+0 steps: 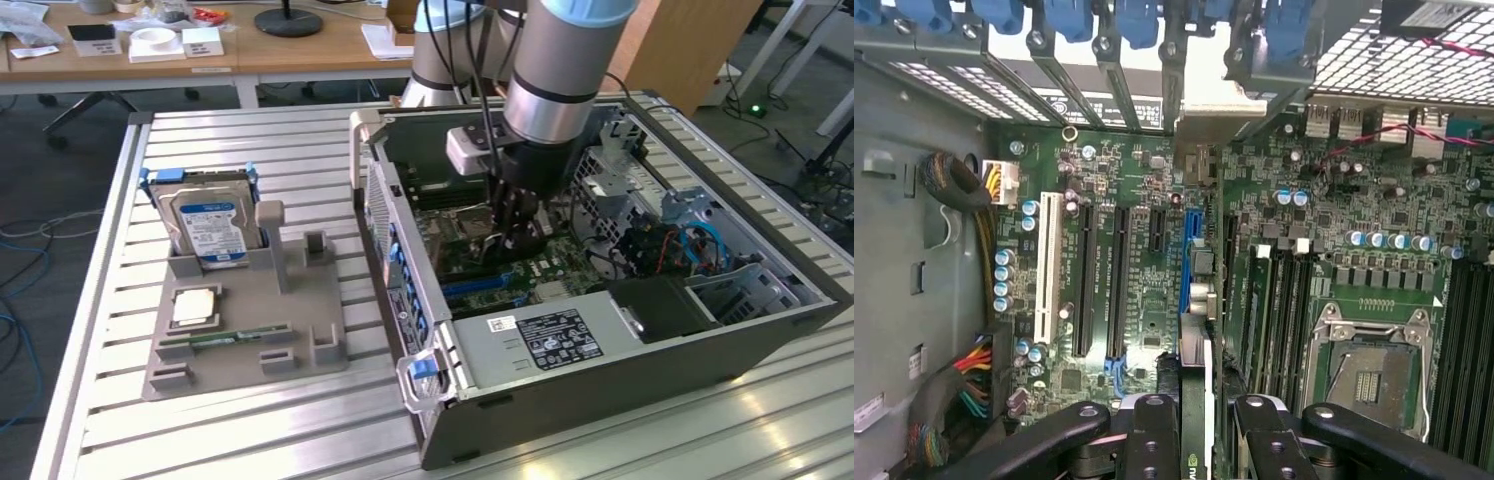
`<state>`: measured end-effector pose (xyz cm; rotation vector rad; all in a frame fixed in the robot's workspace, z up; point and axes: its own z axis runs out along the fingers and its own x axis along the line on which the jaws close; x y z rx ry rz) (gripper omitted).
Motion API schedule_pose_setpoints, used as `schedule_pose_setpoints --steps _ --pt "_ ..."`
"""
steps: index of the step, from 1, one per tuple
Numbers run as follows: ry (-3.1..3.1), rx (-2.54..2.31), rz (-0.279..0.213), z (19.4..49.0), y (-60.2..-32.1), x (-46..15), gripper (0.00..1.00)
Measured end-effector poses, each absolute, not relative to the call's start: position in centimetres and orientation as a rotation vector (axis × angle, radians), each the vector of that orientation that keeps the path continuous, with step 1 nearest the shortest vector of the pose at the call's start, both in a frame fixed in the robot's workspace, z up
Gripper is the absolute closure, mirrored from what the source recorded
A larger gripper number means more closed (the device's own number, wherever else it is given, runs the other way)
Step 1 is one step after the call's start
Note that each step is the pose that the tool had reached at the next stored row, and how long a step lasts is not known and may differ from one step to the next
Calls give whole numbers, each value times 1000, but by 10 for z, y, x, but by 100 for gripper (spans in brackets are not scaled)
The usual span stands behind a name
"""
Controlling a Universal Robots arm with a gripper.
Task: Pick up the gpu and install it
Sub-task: 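Insert the gpu into the slot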
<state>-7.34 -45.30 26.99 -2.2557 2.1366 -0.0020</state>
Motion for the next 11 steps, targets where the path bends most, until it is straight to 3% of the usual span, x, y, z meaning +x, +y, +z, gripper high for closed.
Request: schedule_pose_setpoints --steps 11 --pt "2137 -2256 -2 268 -453 -78 74"
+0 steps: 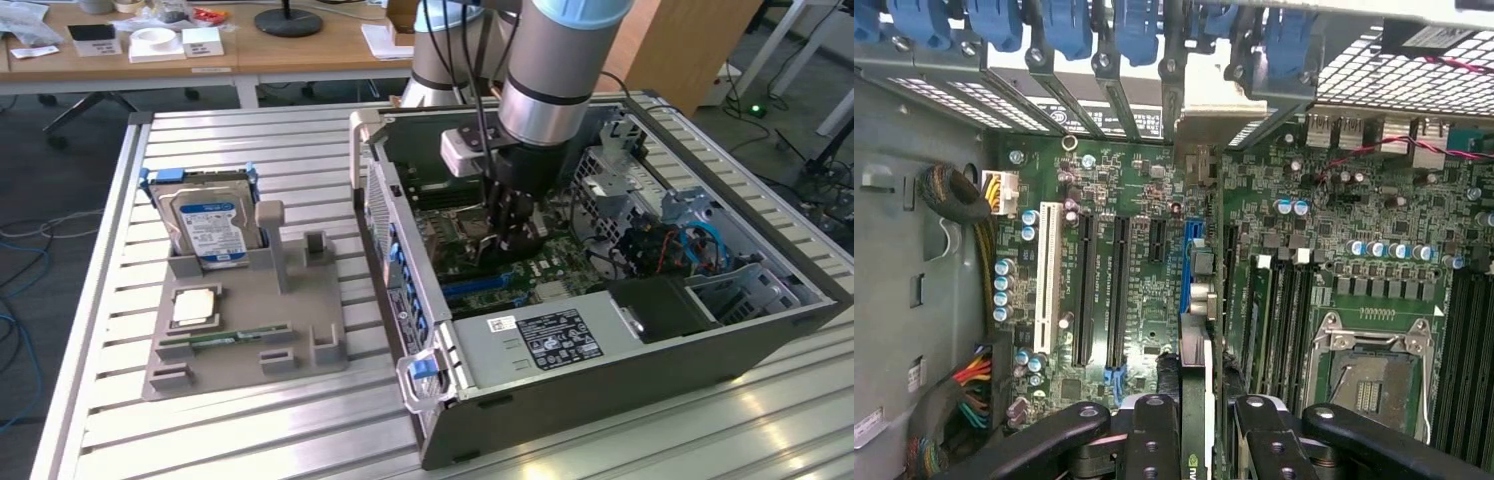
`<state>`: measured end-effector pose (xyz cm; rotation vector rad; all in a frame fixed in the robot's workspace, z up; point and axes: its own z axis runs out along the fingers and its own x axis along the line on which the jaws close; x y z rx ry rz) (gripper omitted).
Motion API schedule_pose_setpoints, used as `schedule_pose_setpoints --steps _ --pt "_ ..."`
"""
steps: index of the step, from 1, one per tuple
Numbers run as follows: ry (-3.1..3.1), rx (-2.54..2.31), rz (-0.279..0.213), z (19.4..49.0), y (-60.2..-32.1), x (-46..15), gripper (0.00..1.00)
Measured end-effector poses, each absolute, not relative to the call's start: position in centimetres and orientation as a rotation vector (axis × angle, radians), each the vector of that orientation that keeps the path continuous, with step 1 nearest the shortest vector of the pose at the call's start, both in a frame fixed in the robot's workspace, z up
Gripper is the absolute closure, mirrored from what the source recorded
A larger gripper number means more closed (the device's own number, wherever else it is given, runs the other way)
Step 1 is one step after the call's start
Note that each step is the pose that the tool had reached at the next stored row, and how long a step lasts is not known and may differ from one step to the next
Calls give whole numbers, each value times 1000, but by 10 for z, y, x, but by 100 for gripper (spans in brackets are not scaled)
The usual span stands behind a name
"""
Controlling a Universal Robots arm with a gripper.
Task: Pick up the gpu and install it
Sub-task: 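Insert the gpu into the slot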
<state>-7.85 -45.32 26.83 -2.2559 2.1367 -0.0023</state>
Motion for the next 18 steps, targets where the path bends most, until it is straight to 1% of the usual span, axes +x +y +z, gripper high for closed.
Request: schedule_pose_setpoints --steps 18 --pt "2138 -2257 -4 262 -454 -82 74"
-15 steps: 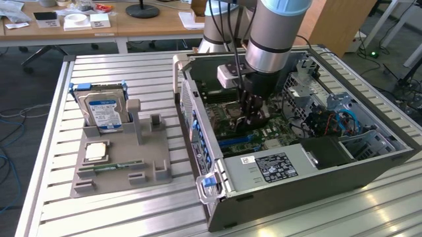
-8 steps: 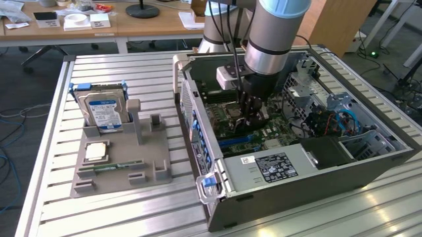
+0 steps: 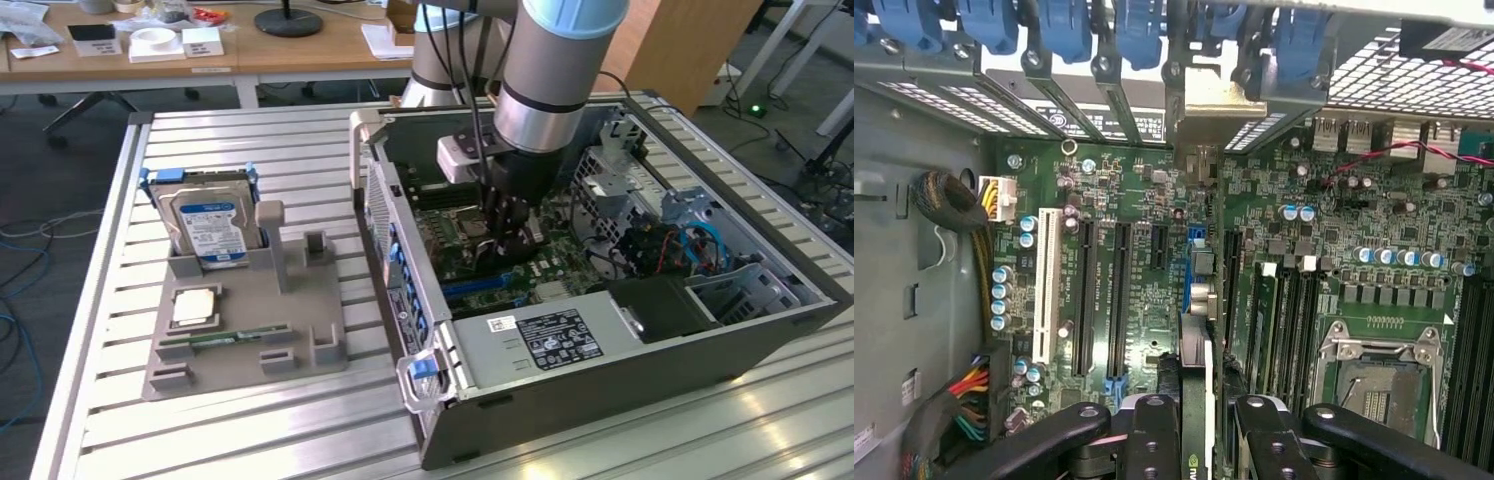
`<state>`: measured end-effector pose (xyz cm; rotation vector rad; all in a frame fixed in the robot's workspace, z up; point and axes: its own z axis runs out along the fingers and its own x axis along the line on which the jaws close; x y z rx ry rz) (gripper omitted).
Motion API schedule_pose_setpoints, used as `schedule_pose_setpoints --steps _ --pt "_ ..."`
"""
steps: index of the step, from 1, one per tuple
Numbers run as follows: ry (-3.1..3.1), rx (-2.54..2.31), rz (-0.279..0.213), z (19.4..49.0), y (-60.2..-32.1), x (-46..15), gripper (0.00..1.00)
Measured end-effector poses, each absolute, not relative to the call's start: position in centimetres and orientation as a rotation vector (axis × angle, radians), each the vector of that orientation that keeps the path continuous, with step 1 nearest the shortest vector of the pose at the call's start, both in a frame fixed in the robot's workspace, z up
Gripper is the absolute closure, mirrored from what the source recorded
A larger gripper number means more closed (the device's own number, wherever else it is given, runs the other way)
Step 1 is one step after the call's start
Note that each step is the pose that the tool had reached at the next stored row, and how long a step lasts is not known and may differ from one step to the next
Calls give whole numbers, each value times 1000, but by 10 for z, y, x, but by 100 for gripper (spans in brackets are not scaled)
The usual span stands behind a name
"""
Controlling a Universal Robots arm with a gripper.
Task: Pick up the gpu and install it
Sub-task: 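Insert the gpu into the slot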
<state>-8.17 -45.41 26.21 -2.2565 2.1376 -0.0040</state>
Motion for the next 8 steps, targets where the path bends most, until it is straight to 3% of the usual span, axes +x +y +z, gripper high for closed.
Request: schedule_pose_setpoints --steps 8 --pt "2137 -2257 -4 262 -454 -83 74"
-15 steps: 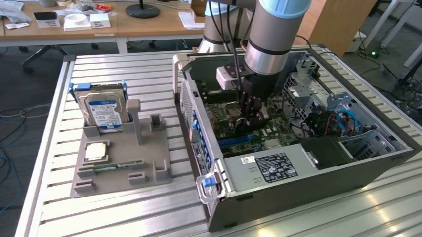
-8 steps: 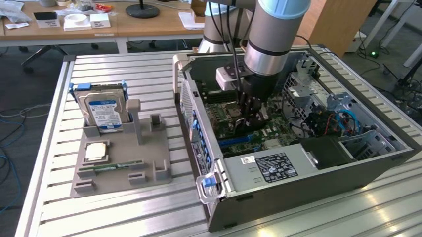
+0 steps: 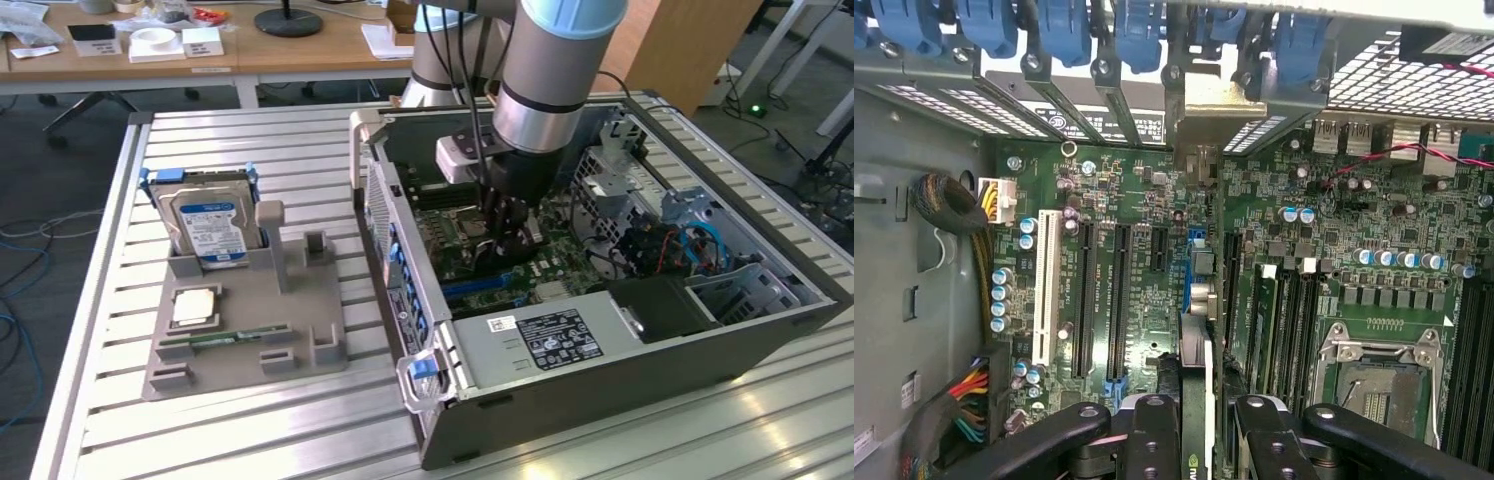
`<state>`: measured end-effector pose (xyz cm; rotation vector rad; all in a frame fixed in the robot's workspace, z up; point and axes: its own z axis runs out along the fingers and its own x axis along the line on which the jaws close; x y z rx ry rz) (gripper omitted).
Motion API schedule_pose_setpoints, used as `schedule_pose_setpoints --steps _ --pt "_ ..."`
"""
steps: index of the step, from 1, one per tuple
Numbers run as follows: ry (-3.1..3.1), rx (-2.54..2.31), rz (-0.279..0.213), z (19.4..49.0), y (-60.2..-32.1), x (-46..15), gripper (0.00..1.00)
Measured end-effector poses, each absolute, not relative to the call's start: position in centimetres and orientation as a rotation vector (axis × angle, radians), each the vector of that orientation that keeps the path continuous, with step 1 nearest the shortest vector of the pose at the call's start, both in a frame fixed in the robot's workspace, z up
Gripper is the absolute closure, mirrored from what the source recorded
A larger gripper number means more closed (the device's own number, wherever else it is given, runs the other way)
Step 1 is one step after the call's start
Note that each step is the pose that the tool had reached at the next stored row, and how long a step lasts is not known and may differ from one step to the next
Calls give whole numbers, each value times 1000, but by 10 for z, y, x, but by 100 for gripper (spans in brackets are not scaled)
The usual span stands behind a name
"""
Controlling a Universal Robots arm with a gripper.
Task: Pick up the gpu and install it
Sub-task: 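Insert the gpu into the slot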
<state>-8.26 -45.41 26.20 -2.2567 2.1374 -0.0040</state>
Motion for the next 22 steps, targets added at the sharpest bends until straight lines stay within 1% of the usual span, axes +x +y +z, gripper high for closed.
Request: schedule_pose_setpoints --steps 22 --pt "2137 -2257 -4 262 -455 -88 74"
